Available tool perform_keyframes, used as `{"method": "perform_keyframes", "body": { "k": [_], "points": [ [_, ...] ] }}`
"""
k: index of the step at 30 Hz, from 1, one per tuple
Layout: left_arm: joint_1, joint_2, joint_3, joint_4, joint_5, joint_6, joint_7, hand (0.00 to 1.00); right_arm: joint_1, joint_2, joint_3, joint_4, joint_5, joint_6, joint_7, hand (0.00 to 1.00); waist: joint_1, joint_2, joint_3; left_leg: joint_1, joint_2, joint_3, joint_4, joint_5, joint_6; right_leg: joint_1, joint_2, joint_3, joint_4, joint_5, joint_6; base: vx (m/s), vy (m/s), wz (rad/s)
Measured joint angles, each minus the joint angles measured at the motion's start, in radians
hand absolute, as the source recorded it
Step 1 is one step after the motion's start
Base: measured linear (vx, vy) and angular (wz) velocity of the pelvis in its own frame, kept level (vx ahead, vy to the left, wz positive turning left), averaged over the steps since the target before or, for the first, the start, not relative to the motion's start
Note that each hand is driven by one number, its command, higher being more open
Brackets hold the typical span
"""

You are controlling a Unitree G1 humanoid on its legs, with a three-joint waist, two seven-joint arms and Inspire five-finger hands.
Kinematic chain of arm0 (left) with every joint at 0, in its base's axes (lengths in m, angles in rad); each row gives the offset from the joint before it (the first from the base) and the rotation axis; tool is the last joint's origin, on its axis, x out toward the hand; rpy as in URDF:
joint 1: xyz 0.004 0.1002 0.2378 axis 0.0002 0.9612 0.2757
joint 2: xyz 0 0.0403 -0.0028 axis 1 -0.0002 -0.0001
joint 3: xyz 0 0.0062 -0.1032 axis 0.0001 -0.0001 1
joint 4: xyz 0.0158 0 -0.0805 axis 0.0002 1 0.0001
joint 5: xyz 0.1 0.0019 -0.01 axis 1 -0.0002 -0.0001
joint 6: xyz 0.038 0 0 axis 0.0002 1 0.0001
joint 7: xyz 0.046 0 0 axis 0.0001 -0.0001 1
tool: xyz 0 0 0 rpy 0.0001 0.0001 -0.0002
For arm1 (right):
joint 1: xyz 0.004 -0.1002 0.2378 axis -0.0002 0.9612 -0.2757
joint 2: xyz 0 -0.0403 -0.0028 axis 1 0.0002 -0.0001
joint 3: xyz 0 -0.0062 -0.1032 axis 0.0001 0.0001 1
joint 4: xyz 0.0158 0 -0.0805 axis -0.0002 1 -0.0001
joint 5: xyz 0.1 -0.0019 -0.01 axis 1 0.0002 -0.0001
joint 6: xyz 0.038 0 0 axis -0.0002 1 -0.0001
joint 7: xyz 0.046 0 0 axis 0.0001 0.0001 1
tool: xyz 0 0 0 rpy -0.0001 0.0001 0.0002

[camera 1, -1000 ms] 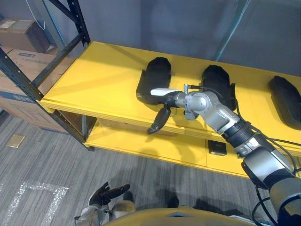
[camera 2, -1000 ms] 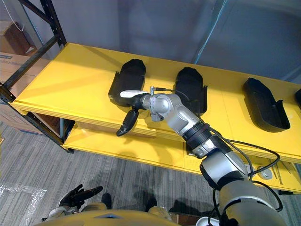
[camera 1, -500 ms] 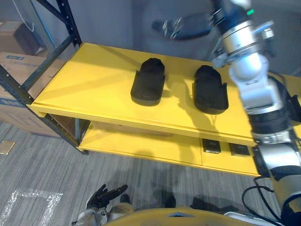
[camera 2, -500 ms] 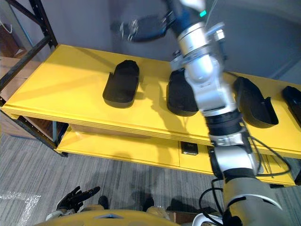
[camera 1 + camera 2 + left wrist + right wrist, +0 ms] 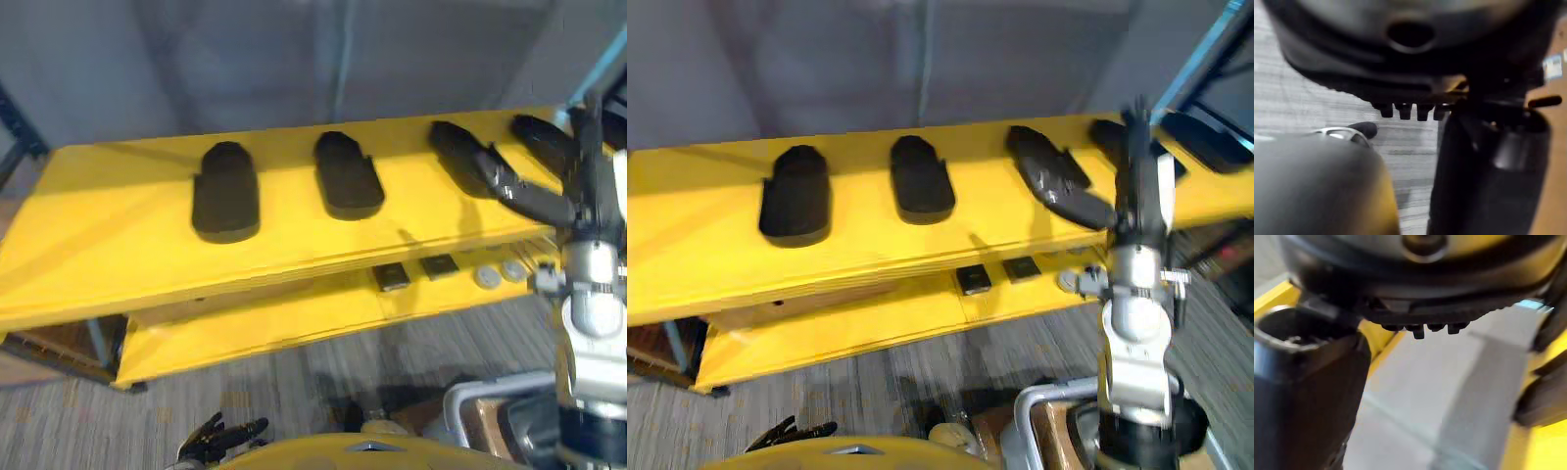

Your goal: Walk over and take three plastic housings, then place them on the shelf

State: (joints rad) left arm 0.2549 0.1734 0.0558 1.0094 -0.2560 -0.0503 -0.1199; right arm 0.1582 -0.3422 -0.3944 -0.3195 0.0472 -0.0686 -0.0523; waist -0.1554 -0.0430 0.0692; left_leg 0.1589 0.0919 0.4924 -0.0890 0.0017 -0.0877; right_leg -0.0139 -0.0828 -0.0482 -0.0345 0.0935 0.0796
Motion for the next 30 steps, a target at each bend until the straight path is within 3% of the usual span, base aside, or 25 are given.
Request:
{"method": "perform_keyframes", "body": {
  "k": [5, 10, 12, 14, 15, 16, 17, 18, 19, 21, 25, 26, 28, 30],
  "points": [
    [0.018, -0.001, -0.005, 0.005, 0.108, -0.015, -0.071, 1.00, 0.167, 0.093, -0.104, 0.001, 0.010, -0.043, -0.010, 1.00, -0.086, 0.015, -0.005, 0.043, 0.005, 0.127, 0.000, -0.031, -0.021, -0.019, 0.031, 0.118, -0.006, 0.013, 0.003, 0.00, 0.011, -0.82],
    [0.000, -0.006, -0.029, 0.003, 0.147, -0.012, -0.091, 1.00, 0.275, 0.201, -0.125, -0.002, 0.123, -0.214, -0.056, 1.00, -0.159, 0.022, -0.005, 0.084, 0.005, 0.227, 0.000, -0.062, -0.040, -0.019, 0.053, 0.205, -0.021, 0.027, 0.007, -0.02, 0.000, -0.56],
    [-0.016, -0.010, -0.052, 0.003, 0.148, 0.008, -0.091, 1.00, 0.277, 0.223, -0.110, -0.002, 0.122, -0.244, -0.078, 1.00, -0.160, 0.031, -0.003, 0.098, 0.004, 0.248, 0.000, -0.069, -0.042, -0.017, 0.057, 0.223, -0.021, 0.030, 0.004, -0.03, 0.003, -0.30],
    [-0.022, -0.019, -0.066, 0.003, 0.143, 0.008, -0.090, 1.00, 0.265, 0.224, -0.051, 0.000, 0.121, -0.258, -0.095, 1.00, -0.155, 0.042, 0.001, 0.111, 0.003, 0.265, 0.015, -0.080, -0.041, -0.021, 0.065, 0.248, -0.020, 0.029, 0.003, -0.02, 0.007, -0.44],
    [-0.026, -0.017, -0.068, 0.002, 0.111, 0.001, -0.085, 1.00, 0.232, 0.223, 0.016, 0.022, 0.122, -0.259, -0.115, 1.00, -0.144, 0.041, 0.003, 0.090, 0.017, 0.231, 0.128, -0.130, -0.024, -0.024, 0.074, 0.281, -0.014, 0.028, 0.000, -0.01, -0.046, -0.96],
    [-0.035, -0.019, -0.065, 0.001, 0.053, -0.016, -0.068, 1.00, 0.172, 0.215, 0.097, 0.077, 0.125, -0.262, -0.131, 1.00, -0.117, 0.037, 0.017, 0.049, 0.047, 0.083, 0.272, -0.185, 0.020, -0.040, 0.091, 0.336, 0.013, 0.019, -0.013, -0.01, -0.072, -1.20],
    [-0.041, -0.020, -0.064, -0.001, 0.021, -0.025, -0.058, 1.00, 0.145, 0.205, 0.137, 0.107, 0.126, -0.261, -0.135, 1.00, -0.099, 0.040, 0.027, 0.027, 0.054, 0.005, 0.329, -0.209, 0.033, -0.042, 0.102, 0.366, 0.033, 0.016, -0.017, 0.03, -0.065, -1.46],
    [-0.055, -0.041, -0.065, -0.008, -0.038, -0.042, -0.051, 1.00, 0.090, 0.182, 0.198, 0.159, 0.127, -0.261, -0.141, 1.00, -0.066, 0.059, 0.058, -0.001, 0.065, -0.125, 0.416, -0.271, 0.034, -0.053, 0.123, 0.413, 0.058, 0.013, -0.020, -0.01, 0.065, -1.20],
    [-0.055, -0.070, -0.075, -0.027, -0.080, -0.060, -0.052, 1.00, 0.066, 0.179, 0.229, 0.205, 0.132, -0.260, -0.151, 1.00, -0.049, 0.101, 0.067, -0.019, 0.076, -0.202, 0.461, -0.327, 0.034, -0.067, 0.149, 0.435, 0.076, 0.010, -0.015, -0.02, 0.124, -0.95],
    [-0.057, -0.108, -0.081, -0.058, -0.090, -0.080, -0.057, 1.00, 0.078, 0.235, 0.249, 0.228, 0.174, -0.233, -0.188, 1.00, -0.040, 0.123, 0.077, -0.034, 0.069, -0.265, 0.488, -0.364, 0.026, -0.104, 0.165, 0.438, 0.148, -0.012, 0.006, -0.07, 0.169, -0.22],
    [-0.041, -0.121, -0.068, -0.135, -0.098, -0.068, -0.067, 1.00, 0.182, 0.367, 0.315, 0.223, 0.174, -0.220, -0.235, 1.00, -0.025, 0.091, 0.108, -0.033, 0.044, -0.251, 0.517, -0.427, 0.029, -0.166, 0.172, 0.443, 0.262, -0.035, 0.016, -0.15, 0.125, -0.33],
    [-0.029, -0.116, -0.041, -0.165, -0.092, -0.071, -0.059, 1.00, 0.267, 0.387, 0.361, 0.172, 0.173, -0.220, -0.231, 1.00, -0.004, 0.064, 0.130, -0.033, 0.046, -0.201, 0.551, -0.447, 0.045, -0.170, 0.160, 0.437, 0.249, -0.037, -0.004, -0.30, 0.090, -0.80],
    [-0.020, -0.121, -0.038, -0.180, -0.090, -0.077, -0.039, 1.00, 0.315, 0.386, 0.368, 0.127, 0.179, -0.221, -0.220, 1.00, 0.001, 0.070, 0.133, -0.035, 0.044, -0.159, 0.549, -0.442, 0.065, -0.194, 0.108, 0.318, 0.254, -0.063, -0.062, -0.24, 0.079, -0.64],
    [-0.021, -0.123, -0.038, -0.186, -0.091, -0.077, -0.009, 1.00, 0.323, 0.382, 0.378, 0.106, 0.213, -0.243, -0.213, 1.00, 0.020, 0.069, 0.130, -0.038, 0.058, -0.100, 0.541, -0.432, 0.078, -0.232, 0.061, 0.197, 0.323, -0.056, -0.050, -0.14, 0.076, -0.77]
  ]
}}
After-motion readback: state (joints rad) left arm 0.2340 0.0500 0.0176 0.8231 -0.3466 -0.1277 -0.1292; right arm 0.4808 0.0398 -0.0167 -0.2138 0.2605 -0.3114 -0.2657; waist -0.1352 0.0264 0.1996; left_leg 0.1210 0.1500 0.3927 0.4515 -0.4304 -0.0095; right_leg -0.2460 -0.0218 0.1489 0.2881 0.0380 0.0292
